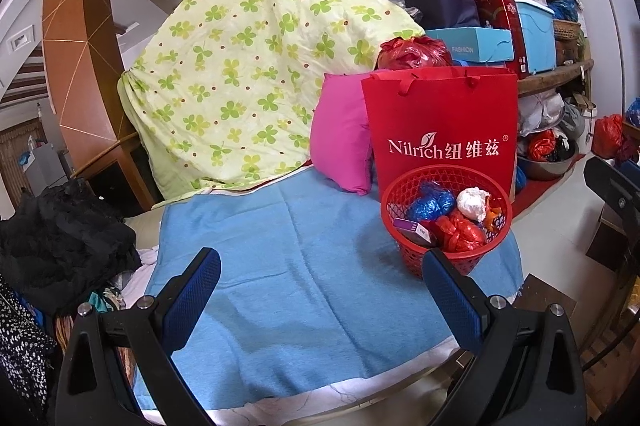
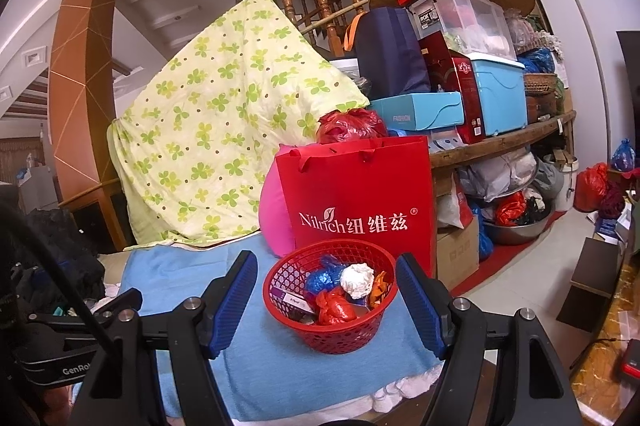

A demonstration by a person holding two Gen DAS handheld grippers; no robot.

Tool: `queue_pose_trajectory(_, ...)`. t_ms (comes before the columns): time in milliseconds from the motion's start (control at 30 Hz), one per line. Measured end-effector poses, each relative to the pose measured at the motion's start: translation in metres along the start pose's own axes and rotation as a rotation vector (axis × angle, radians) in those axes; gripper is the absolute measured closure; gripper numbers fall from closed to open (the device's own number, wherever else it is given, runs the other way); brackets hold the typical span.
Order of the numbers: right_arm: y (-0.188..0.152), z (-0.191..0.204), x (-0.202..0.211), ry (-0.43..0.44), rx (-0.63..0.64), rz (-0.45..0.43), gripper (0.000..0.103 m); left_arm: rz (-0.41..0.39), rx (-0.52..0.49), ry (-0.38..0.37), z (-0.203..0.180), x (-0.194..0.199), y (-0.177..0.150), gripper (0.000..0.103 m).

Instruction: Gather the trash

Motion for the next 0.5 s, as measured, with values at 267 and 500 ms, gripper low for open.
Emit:
queue_pose_trajectory(267,0.007,-0.01,-0.024,-0.032,0.007,0.017,0.028,0.006,-0.013,-0.02,-0.01,-0.022,0.014,0.003)
queue_pose_trajectory(500,0.01,-0.011,-0.056,-0.056,0.018,0.041,0.028,0.02,-0.024,-0.044,-0.017,-0.048,0.024,0.003)
Point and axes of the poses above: each gripper's, at about its wrist camera, not at the fingertips, and x roughly against the way its jaws point, z to its left, y to its top, the point moved 8 cm from there along -x, roughly the way its jaws point
